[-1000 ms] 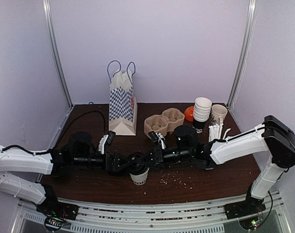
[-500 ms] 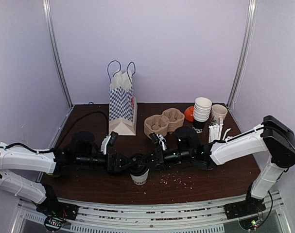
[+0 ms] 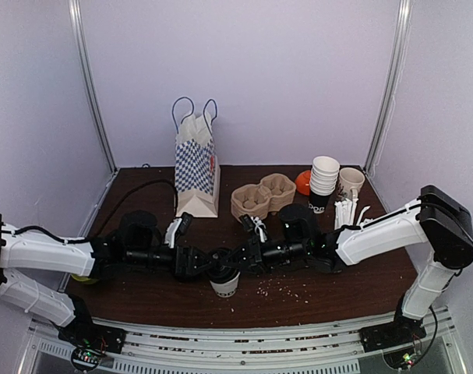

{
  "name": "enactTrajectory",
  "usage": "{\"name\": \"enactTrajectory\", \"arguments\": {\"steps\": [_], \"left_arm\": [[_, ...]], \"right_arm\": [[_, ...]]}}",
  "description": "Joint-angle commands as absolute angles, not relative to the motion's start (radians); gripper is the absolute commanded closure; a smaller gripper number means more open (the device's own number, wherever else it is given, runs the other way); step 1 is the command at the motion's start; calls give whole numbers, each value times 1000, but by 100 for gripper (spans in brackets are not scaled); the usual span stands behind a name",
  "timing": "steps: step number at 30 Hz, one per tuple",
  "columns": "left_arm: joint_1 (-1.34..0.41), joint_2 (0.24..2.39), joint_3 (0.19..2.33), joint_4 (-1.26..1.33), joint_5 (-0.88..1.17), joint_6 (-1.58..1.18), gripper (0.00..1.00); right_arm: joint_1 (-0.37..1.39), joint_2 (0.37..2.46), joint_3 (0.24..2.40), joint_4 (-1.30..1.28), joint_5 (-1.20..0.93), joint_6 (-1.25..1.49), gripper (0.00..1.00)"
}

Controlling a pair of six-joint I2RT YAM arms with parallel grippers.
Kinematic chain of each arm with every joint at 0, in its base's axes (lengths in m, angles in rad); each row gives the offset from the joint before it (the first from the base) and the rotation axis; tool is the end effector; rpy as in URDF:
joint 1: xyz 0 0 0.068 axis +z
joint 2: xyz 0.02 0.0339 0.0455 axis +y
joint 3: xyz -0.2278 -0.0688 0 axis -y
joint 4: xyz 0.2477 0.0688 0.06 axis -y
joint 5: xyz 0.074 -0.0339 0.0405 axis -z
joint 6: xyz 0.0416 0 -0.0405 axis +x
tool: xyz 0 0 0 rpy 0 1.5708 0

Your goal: Pack the takeout coffee

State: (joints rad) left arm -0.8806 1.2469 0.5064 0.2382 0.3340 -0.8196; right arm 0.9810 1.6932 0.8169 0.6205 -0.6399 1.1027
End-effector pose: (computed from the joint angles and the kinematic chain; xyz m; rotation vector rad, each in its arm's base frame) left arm 0.1615 -0.2170 0.1521 0.3049 2.3342 -1.3018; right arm 0.1775 0.3099 0.1605 -0.4378 2.2811 1.8762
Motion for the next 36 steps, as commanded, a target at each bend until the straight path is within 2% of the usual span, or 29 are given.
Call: {"name": "enactTrajectory", "arguments": {"steps": [1,7,18,36], "left_arm": [[-884,1258,543,257,344,-801,19],[-884,1274,557,239,344,-791,20],[-884,1290,571,229,345,-781,21],[-884,1292,577,229,348,-774,21]], "right_arm": [[975,1681,816,592,-635,1081,76],[976,1653,821,547,-621,1059,62],[975,1604,865,408,-590,992,48],[967,1519,926,187,-543,918,43]]}}
